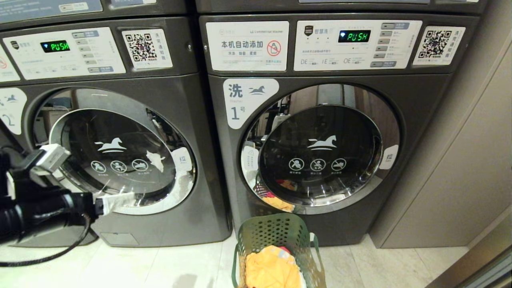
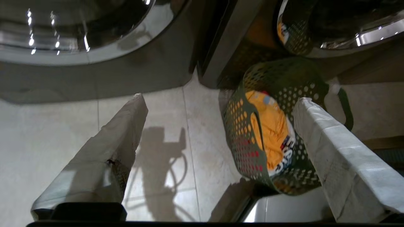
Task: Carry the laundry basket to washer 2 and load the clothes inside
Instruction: Open the lid of the washing machine
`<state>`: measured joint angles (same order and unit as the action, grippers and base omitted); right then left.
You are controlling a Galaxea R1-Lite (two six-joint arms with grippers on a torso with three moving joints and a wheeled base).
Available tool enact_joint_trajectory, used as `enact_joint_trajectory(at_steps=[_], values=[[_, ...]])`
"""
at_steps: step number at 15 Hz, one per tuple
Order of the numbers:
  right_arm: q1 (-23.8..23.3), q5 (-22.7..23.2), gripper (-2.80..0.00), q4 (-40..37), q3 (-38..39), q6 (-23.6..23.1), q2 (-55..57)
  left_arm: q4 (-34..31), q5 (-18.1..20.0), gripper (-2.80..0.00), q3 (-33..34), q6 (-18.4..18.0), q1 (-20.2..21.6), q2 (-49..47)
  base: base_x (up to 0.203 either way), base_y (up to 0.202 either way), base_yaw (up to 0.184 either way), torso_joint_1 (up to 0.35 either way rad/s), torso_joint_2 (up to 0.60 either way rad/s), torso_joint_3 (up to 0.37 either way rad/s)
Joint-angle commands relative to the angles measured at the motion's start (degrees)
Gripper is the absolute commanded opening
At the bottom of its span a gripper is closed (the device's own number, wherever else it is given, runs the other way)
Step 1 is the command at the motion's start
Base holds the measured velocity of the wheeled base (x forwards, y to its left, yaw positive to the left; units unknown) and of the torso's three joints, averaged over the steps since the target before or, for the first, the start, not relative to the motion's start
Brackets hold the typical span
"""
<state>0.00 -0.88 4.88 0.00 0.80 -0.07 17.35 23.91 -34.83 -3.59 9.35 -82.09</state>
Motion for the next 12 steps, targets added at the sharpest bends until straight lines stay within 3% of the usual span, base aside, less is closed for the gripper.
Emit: enact_joint_trajectory(at_steps=[1, 3, 5, 8, 10, 12], values=[[0.0, 0.0, -2.8, 0.0, 1.8, 0.0, 0.1, 22.4, 7.3, 0.0, 0.5, -0.3, 2.2, -15.2, 0.0, 0.0, 0.0, 0.0, 0.0, 0.0], [0.0, 0.0, -2.8, 0.0, 1.8, 0.0, 0.1, 36.8, 14.6, 0.0, 2.5, -0.6, 3.2, -21.1, 0.0, 0.0, 0.0, 0.0, 0.0, 0.0], [0.0, 0.0, -2.8, 0.1, 1.9, 0.1, 0.1, 38.3, 23.3, 0.0, 5.9, -1.0, 2.7, -20.9, 0.0, 0.0, 0.0, 0.0, 0.0, 0.0], [0.0, 0.0, -2.8, 0.1, 1.9, 0.2, 0.1, 38.5, 23.9, 0.0, 2.5, -1.6, 0.5, -23.5, 0.0, 0.0, 0.0, 0.0, 0.0, 0.0], [0.0, 0.0, -2.8, 0.1, 1.9, 0.2, 0.1, 38.6, 22.9, 0.0, -0.6, -5.9, 1.1, -28.2, 0.0, 0.0, 0.0, 0.0, 0.0, 0.0], [0.0, 0.0, -2.8, 0.1, 1.9, 0.2, 0.1, 38.8, 19.6, 0.0, -5.2, -11.3, 2.0, -33.6, 0.0, 0.0, 0.0, 0.0, 0.0, 0.0]])
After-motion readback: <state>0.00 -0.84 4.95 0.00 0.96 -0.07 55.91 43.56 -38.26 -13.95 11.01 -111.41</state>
